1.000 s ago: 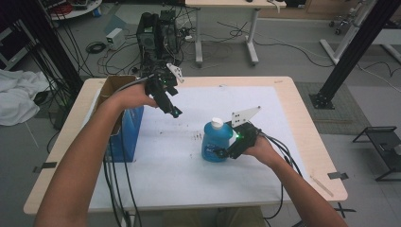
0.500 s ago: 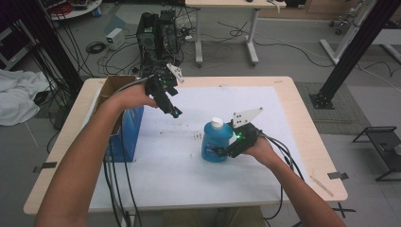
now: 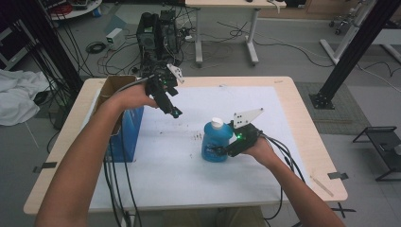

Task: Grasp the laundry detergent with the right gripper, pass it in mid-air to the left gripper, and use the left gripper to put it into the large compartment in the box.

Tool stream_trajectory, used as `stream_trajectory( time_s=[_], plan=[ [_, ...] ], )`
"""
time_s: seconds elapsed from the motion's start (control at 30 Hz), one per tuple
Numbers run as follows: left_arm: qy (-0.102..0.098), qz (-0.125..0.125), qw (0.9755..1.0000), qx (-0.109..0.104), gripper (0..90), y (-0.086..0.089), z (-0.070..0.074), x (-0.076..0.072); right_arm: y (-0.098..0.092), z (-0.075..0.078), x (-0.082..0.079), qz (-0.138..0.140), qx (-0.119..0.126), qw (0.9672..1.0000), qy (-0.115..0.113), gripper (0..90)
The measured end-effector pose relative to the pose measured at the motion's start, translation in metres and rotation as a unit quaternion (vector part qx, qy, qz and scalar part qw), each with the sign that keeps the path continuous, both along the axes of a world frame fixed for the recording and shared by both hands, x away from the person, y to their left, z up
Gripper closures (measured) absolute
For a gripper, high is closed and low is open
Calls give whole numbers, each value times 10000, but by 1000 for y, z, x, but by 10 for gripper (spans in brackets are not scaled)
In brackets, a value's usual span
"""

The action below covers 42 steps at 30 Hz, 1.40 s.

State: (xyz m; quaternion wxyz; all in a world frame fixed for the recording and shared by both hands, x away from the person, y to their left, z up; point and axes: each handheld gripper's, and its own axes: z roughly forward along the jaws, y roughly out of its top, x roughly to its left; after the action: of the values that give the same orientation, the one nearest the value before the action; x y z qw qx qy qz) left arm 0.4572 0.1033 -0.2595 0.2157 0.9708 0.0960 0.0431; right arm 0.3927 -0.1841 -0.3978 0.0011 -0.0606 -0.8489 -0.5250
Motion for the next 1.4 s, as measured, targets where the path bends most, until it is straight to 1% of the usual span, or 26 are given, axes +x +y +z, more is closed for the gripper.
stream_trajectory(
  time_s=[0.1, 0.17, 0.2, 0.23, 0.33, 0.43, 0.47, 0.5, 0.53, 0.57, 0.6, 0.67, 0.73, 0.83, 0.9, 0.97, 1.0, 1.07, 1.1, 1.13, 1.17, 1.2, 1.23, 1.27, 1.3, 1.4],
  plan=[
    [2, -21, 10000, 17, 111, 0, 0, 0, 0, 0, -1, -19, -34, 10000, 59, 280],
    [-5, -8, 10000, 3, 111, 0, 0, 0, 0, 0, -1, -12, -2, 10000, 25, 318],
    [4, -14, 10000, 5, 111, 0, 0, 0, 0, 0, 0, 19, 14, 10000, -78, 327],
    [17, 7, 10000, 1, 111, 0, 0, -1, 0, 0, -2, -22, -4, 10000, -1, 329],
    [14, 12, 10000, -12, 111, 0, 0, -1, 0, 0, -2, -3, -29, 10000, 38, 342],
    [17, -16, 10000, 15, 111, 0, 0, 0, 0, 0, -1, 20, 18, 10000, -50, 367],
    [16, 5, 10000, -1, 111, 0, -1, -1, -1, 0, -3, -51, -61, 9999, 90, 378],
    [18, 11, 10000, -11, 111, 0, -1, -1, 0, 0, -2, -3, -14, 10000, -11, 385],
    [24, -39, 10000, 82, 111, 0, 0, 0, -1, 0, -3, -6, -57, 10000, 53, 397],
    [6, -1, 10000, -2, 111, 0, -1, -1, -1, 0, -3, -22, -66, 10000, 48, 408],
    [22, -22, 10000, 31, 111, 0, -1, 0, -1, 0, -3, -13, -59, 10000, 71, 412],
    [7, -26, 10000, 20, 111, 0, -1, 0, -1, 0, -1, 42, -17, 10000, -17, 416],
    [12, -12, 10000, 8, 111, 0, -1, -1, -1, 0, -3, 3, -63, 9999, 79, 418],
    [12, -1, 10000, 2, 111, 0, -2, -1, 0, -1, 1, 66, 94, 9998, -186, 425],
    [7, -9, 10000, 8, 111, 0, -1, -1, -1, 0, -2, 24, 19, 10000, 33, 429],
    [19, 72, 10000, -65, 110, -1, -2, -2, -2, 0, -3, 20, -6, 10000, 40, 433],
    [22, -2, 10000, 33, 111, -1, -1, -2, -1, -1, -1, 63, 41, 10000, -50, 435],
    [1, -9, 10000, 17, 111, -1, -1, -2, -1, -1, -1, 77, 94, 9999, -119, 436],
    [3, 1, 10000, 17, 111, -1, -1, -3, -1, 0, -2, 93, 67, 9999, -53, 437],
    [6, 2, 10000, 13, 111, -1, -1, -3, -1, 0, -2, 136, 94, 9998, -89, 439],
    [-6, -24, 10000, 41, 110, -1, 0, -4, -1, 1, -3, 109, 69, 9999, 21, 440],
    [-13, 33, 10000, -40, 111, -2, 0, -5, -2, 3, -5, 65, 46, 9999, 87, 440],
    [-16, -4, 10000, 16, 110, -1, 2, -5, -3, 4, -4, 69, 101, 9999, 3, 440],
    [-16, 31, 10000, -46, 111, -2, 2, -7, -4, 6, -3, 78, 146, 9999, -29, 441],
    [-7, 9, 10000, 1, 111, -2, 3, -7, -6, 8, -4, 24, 115, 9999, 25, 441],
    [-45, 7, 10000, -36, 111, -3, 5, -11, -10, 14, -2, 9, 201, 9997, -106, 443]
  ],
)
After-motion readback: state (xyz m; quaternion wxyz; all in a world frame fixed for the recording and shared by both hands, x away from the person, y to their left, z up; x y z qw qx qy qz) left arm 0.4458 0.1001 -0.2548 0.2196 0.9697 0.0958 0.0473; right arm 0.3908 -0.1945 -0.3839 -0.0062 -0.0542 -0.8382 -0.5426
